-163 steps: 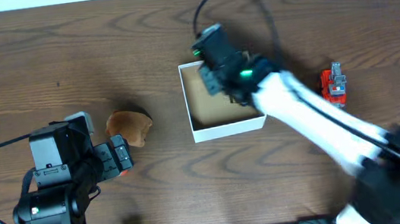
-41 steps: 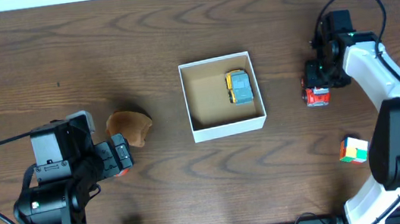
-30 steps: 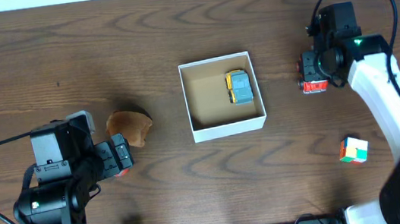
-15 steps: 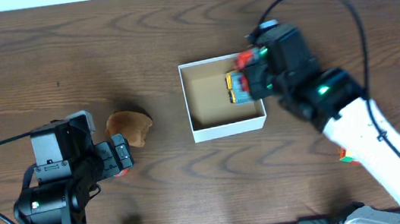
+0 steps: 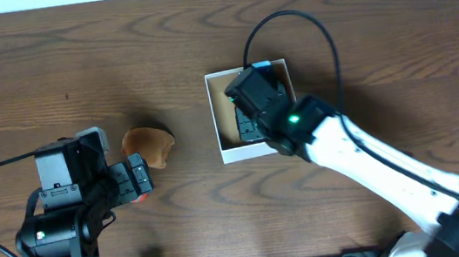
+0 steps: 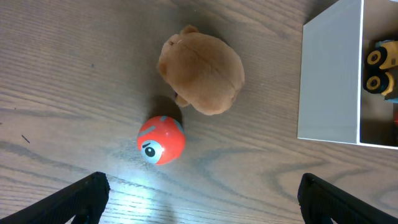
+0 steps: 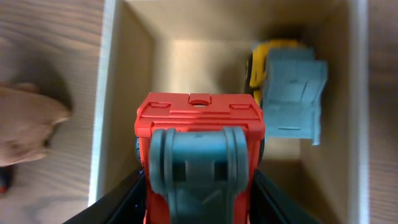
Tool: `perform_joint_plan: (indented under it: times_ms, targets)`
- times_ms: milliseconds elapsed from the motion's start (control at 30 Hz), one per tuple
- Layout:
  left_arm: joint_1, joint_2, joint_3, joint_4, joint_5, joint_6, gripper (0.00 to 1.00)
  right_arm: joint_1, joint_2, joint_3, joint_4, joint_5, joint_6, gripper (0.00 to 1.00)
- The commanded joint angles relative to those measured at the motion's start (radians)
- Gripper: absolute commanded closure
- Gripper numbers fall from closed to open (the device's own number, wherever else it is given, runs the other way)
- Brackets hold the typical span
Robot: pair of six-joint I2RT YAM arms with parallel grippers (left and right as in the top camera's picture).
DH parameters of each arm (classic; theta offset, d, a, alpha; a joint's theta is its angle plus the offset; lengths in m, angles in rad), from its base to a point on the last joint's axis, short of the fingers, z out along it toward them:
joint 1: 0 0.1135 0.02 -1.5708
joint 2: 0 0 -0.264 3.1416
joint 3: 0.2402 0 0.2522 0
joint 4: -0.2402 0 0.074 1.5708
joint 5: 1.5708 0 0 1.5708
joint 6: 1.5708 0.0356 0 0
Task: Pack container
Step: 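Carry the red fire truck with the right gripper over the box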
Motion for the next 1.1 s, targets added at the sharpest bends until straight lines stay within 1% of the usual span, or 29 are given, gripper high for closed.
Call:
perform_joint_plan:
  times_ms: [0,100,233,500,800,1067]
  targets:
    - [-0.004,0.002,0.017,-0.002,0.01,0.008,0.02,-0.002,0.04,0.003,0.006,0.013,0.064,0.99]
    - [-0.004,0.002,0.017,-0.002,0.01,0.008,0.02,-0.023,0.072,0.003,0.008,-0.029,0.06,0.99]
    - [-0.004,0.002,0.017,-0.002,0.01,0.008,0.02,-0.062,0.105,0.003,0.05,-0.093,-0.019,0.99]
    - [-0.004,0.002,0.017,-0.002,0.01,0.008,0.02,-0.122,0.124,0.022,0.054,-0.118,-0.079,0.99]
    - [-0.004,0.002,0.017,-0.002,0.01,0.008,0.02,-0.125,0.124,0.022,0.065,-0.129,-0.108,0.99]
    - [-0.004,0.002,0.017,-0.002,0.01,0.008,0.02,-0.123,0.125,0.022,0.126,-0.143,-0.138,0.99]
